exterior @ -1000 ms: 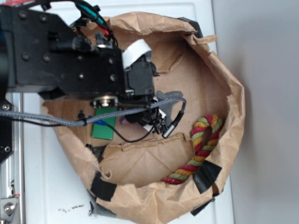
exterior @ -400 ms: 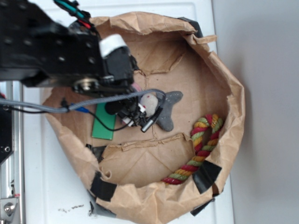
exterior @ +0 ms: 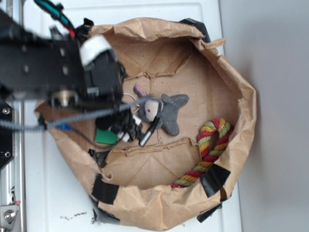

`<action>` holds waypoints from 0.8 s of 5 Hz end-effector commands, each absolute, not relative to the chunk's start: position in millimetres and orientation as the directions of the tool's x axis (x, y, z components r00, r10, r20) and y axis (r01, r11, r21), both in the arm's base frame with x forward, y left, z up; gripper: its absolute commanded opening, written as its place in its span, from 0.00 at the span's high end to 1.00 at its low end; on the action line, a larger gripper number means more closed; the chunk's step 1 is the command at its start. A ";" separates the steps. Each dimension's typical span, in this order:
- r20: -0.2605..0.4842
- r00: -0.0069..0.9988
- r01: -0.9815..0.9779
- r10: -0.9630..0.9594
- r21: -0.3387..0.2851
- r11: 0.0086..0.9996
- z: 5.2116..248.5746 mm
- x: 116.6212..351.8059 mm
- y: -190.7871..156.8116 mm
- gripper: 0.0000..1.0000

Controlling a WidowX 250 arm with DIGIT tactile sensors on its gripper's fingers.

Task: Grab the green block.

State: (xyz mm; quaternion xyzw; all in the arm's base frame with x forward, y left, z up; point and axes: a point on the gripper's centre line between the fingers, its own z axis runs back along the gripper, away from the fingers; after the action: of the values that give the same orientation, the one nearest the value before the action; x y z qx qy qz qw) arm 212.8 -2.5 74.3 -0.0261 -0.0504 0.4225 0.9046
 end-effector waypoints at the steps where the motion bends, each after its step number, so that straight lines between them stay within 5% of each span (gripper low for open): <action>1: 0.140 0.598 -0.775 0.789 -0.151 0.614 57.5 212.4 -17.7 0.00; 4: 0.175 0.599 -0.787 0.781 -0.054 0.615 11.9 246.2 -11.0 0.00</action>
State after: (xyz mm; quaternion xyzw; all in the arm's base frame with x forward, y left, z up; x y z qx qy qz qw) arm 244.8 -12.7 14.2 0.0156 -0.0885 0.4366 0.8951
